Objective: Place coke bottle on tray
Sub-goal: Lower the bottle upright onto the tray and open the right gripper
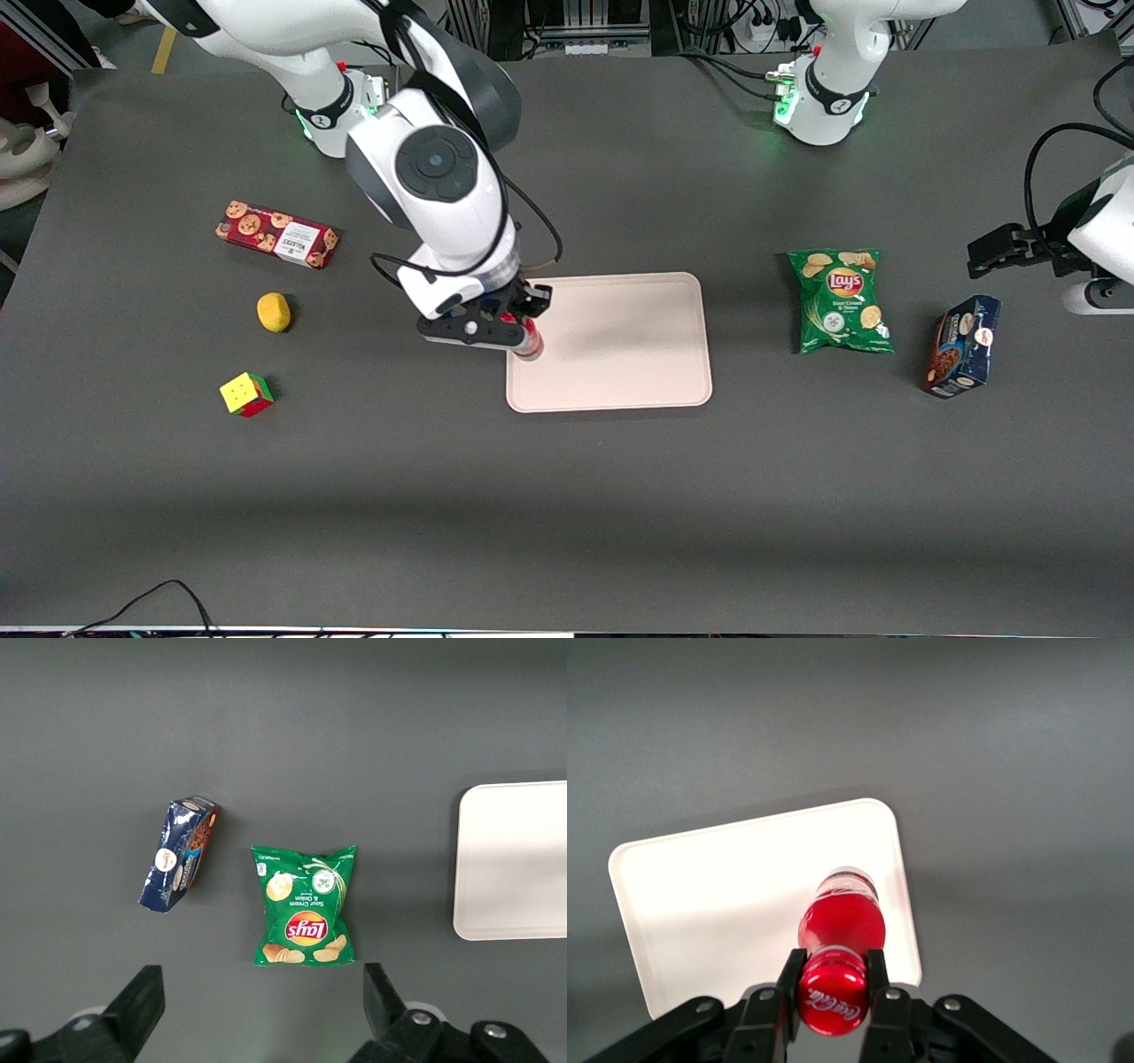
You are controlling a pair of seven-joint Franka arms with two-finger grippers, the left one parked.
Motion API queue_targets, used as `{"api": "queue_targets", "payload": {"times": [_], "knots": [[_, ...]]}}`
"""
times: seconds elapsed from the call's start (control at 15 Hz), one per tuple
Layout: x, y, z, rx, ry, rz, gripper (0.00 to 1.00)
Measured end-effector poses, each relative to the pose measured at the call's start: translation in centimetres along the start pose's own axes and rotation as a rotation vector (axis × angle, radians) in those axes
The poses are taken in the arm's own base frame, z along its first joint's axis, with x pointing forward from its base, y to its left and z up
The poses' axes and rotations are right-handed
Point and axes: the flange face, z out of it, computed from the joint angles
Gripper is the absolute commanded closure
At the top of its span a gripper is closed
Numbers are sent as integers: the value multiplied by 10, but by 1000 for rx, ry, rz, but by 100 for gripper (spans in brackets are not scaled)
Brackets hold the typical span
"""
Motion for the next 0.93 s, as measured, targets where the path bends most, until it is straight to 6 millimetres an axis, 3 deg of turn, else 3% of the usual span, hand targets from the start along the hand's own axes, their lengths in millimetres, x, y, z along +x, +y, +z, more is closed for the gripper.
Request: {"api": "queue_targets", "payload": {"times": [0.2, 0.47, 0.6, 0.8, 0.93], "knots": [[0, -12, 40, 26, 14, 0, 100], [-14, -10, 101, -16, 25, -17, 100], [-19, -8, 114, -32, 14, -22, 100], [-20, -7, 118, -38, 9, -24, 100], [-21, -6, 120, -41, 6, -24, 85]]}}
